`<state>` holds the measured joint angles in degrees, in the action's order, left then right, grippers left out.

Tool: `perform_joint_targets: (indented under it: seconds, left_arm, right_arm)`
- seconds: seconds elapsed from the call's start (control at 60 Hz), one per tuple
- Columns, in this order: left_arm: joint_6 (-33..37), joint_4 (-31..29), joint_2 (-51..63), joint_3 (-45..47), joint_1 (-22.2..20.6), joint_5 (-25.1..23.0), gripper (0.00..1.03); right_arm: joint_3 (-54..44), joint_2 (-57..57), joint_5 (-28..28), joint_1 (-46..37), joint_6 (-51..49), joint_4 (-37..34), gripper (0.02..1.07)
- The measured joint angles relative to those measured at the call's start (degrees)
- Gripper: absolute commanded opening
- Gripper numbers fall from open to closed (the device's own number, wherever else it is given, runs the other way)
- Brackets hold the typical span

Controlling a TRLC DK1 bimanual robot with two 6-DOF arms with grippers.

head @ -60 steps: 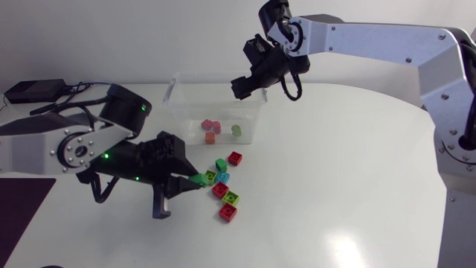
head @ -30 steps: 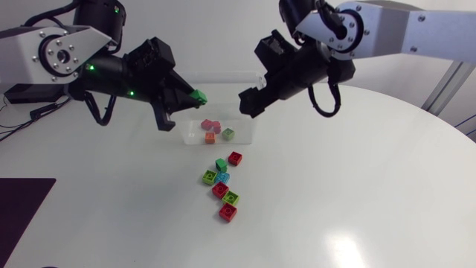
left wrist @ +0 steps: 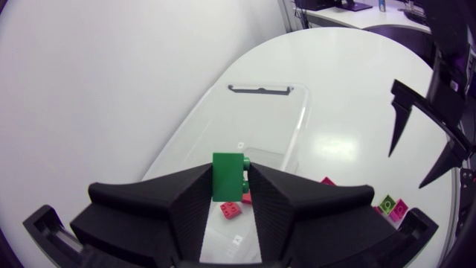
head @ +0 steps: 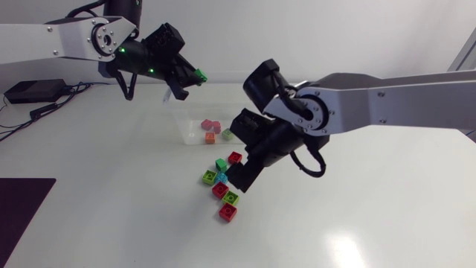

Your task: Place the duplo bricks in the container

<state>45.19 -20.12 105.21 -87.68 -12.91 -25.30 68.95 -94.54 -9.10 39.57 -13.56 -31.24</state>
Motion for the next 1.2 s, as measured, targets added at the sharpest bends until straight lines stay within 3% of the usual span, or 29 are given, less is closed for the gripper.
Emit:
perform_joint_targets:
  seconds: [0.567,0.617,0.65,0.717,0.767,1.2]
  left_arm:
    - [-3.39,-0.09,17.14,-18.34,2.03,3.26,0.35]
    - [-4.0,-0.59,18.69,-20.55,2.1,3.43,0.43]
    - [-4.39,-1.01,19.47,-21.75,2.1,3.52,0.62]
    - [-4.61,-1.66,20.39,-23.37,2.1,3.69,0.89]
    - [-4.76,-1.79,20.48,-23.78,2.1,4.02,0.98]
    - [-4.81,-1.92,15.69,-19.54,3.98,4.28,0.99]
  right_arm:
    - [-3.61,-6.38,-0.98,2.8,0.07,2.19,1.02]
    - [-3.61,-7.15,-0.57,2.73,0.09,2.71,1.02]
    - [-3.61,-7.65,-0.28,2.67,0.07,3.08,1.02]
    - [-3.58,-8.61,0.42,2.21,0.07,3.58,1.02]
    - [-3.5,-9.55,0.79,1.64,0.07,3.96,1.02]
    - [0.98,-13.77,3.98,1.18,0.68,4.76,1.02]
